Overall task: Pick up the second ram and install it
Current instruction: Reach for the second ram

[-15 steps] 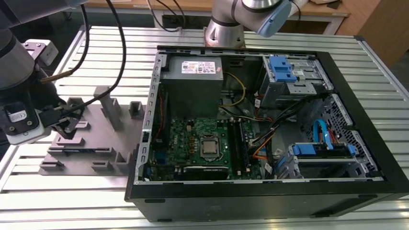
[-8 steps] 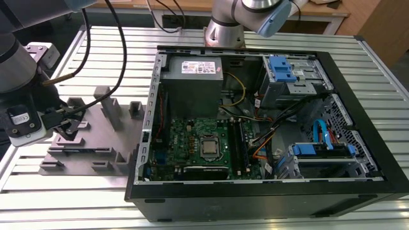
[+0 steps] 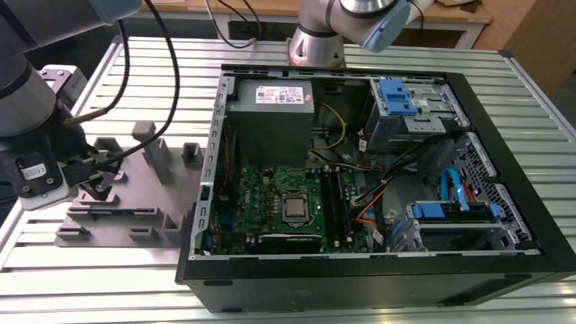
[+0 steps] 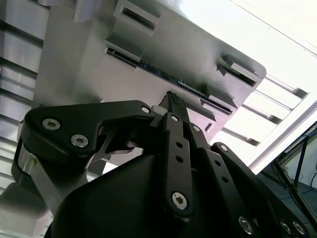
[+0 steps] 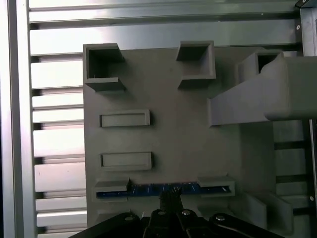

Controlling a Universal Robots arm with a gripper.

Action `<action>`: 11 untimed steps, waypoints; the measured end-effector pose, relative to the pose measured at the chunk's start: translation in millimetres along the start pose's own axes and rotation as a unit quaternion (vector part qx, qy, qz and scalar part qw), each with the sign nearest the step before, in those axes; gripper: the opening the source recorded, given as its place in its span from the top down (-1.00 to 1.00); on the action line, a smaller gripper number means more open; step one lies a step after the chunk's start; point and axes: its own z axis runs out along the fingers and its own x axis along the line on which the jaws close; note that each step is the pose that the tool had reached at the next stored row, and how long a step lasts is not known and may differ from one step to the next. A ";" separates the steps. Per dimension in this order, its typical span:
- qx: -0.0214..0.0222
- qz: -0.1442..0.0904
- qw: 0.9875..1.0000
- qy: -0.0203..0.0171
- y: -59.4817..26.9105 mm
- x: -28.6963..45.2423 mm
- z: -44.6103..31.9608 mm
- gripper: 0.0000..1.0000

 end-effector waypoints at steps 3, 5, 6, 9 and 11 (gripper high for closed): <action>0.000 0.000 1.000 0.000 -0.2 0.1 5.4 0.85; 0.000 0.000 1.000 0.000 -0.4 0.2 8.6 0.85; 0.000 0.000 1.000 0.000 -0.4 0.3 9.9 0.85; 0.000 0.000 1.000 0.000 -0.5 0.3 10.6 0.85; 0.000 0.000 1.000 0.000 -0.5 0.3 10.8 0.85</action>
